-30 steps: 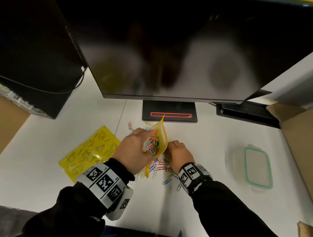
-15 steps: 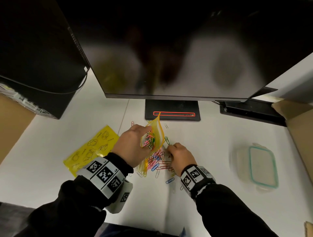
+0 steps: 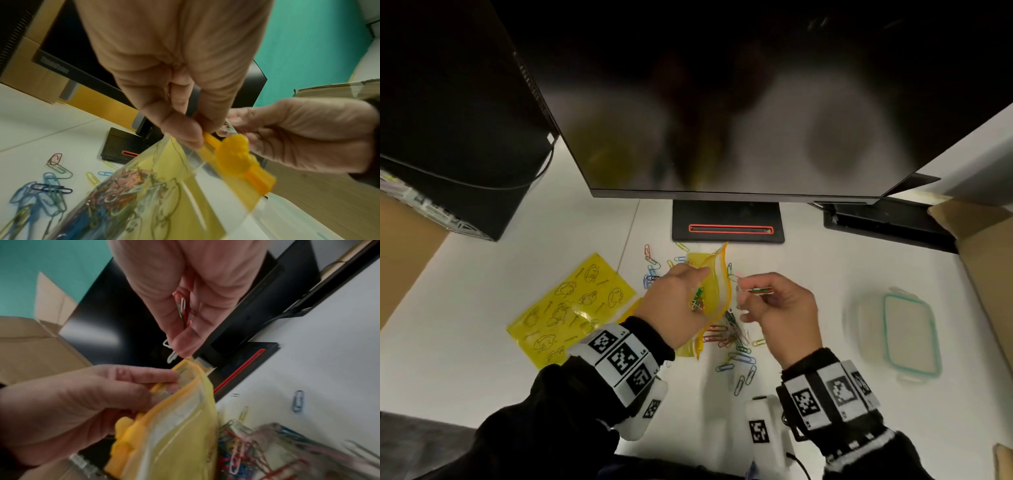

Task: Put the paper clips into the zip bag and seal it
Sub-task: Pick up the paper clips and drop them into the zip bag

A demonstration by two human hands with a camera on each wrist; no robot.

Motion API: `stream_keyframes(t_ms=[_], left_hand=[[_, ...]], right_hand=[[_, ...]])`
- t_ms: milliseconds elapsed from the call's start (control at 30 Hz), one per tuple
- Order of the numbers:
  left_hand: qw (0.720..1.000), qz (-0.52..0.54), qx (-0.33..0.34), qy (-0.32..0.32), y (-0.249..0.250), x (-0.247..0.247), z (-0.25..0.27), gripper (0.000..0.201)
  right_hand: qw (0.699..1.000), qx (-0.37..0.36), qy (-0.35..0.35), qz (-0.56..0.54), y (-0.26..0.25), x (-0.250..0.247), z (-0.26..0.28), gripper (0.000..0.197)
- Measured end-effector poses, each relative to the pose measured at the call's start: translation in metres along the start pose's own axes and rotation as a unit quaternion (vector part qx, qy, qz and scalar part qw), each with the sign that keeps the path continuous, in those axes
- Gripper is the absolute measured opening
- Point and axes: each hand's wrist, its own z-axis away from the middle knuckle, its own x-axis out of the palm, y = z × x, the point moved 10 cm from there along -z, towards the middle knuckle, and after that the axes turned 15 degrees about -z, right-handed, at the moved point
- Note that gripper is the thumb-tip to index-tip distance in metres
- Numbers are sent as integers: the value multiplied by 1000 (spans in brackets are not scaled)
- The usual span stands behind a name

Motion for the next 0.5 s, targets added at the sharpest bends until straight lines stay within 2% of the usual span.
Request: stream_keyframes(t_ms=[133, 300, 433, 500], left_hand=[[1000, 1, 10, -2, 7, 0, 1, 68], [1000, 9, 7, 8, 5, -1, 3, 68], [1000, 12, -11, 17, -3, -7, 5, 66], [1000, 13, -14, 22, -5, -11, 7, 65]], right_hand=[[990, 22, -33, 133, 15, 28, -10, 25], [983, 28, -76, 164, 14, 46, -7, 26], [993, 2, -13, 114, 8, 14, -12, 32], [987, 7, 17, 161, 18, -10, -17, 29]])
